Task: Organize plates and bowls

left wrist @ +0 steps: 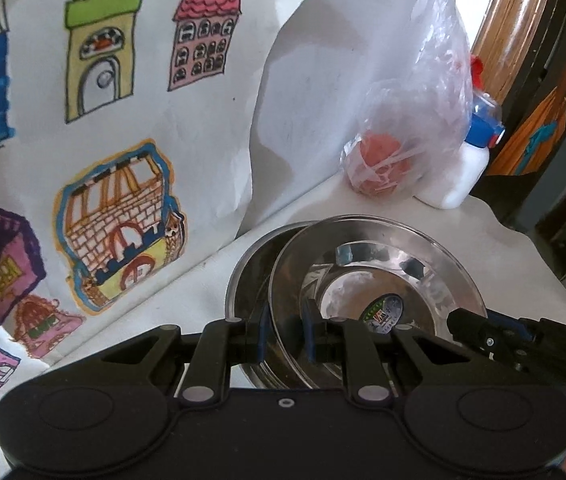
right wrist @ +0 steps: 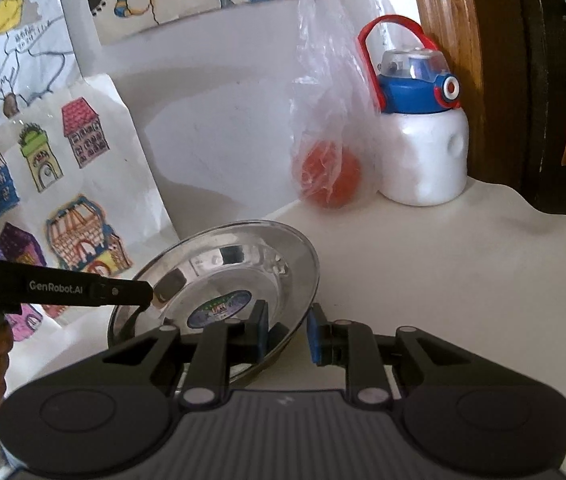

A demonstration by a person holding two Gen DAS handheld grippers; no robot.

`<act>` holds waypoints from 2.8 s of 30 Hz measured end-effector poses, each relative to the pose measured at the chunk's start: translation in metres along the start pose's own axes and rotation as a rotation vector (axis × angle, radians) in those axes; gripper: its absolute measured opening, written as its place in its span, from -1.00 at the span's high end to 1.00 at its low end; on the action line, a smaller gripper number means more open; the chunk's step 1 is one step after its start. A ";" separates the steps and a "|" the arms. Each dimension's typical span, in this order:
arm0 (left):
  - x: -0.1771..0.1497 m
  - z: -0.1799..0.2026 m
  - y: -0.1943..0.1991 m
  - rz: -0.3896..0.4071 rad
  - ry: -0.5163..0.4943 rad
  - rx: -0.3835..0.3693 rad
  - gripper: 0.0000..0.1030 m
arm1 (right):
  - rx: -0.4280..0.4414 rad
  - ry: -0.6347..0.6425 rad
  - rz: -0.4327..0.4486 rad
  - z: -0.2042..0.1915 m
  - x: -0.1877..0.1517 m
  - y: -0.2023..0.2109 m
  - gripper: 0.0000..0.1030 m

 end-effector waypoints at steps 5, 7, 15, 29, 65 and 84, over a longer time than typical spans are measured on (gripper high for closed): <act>-0.002 -0.005 -0.007 -0.008 0.013 0.009 0.62 | 0.002 0.040 -0.025 -0.005 0.000 -0.007 0.52; -0.002 -0.008 -0.007 -0.007 0.019 0.016 0.62 | -0.005 0.064 -0.034 -0.009 0.000 -0.010 0.50; -0.004 -0.012 -0.006 0.002 0.006 0.033 0.62 | -0.043 0.115 -0.044 -0.015 -0.001 -0.016 0.46; -0.003 -0.006 0.003 0.030 -0.035 0.045 0.63 | -0.093 0.186 -0.067 -0.021 -0.005 -0.024 0.41; -0.047 -0.054 0.234 0.405 -0.024 0.163 -0.98 | 0.157 0.056 0.217 -0.110 -0.010 0.159 -0.99; -0.143 -0.178 0.276 0.376 0.154 0.286 -0.98 | 0.216 0.134 0.064 -0.214 -0.099 0.135 -0.99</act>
Point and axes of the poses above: each gripper's, at about its wrist camera, not at the fingertips, and y roughly against the way its jaws point, z to its right, x to its top, the point moved 10 cm from there along -y, roughly the way its jaws point, and after that the axes turned 7 degrees about -x, right-handed, at the moved point
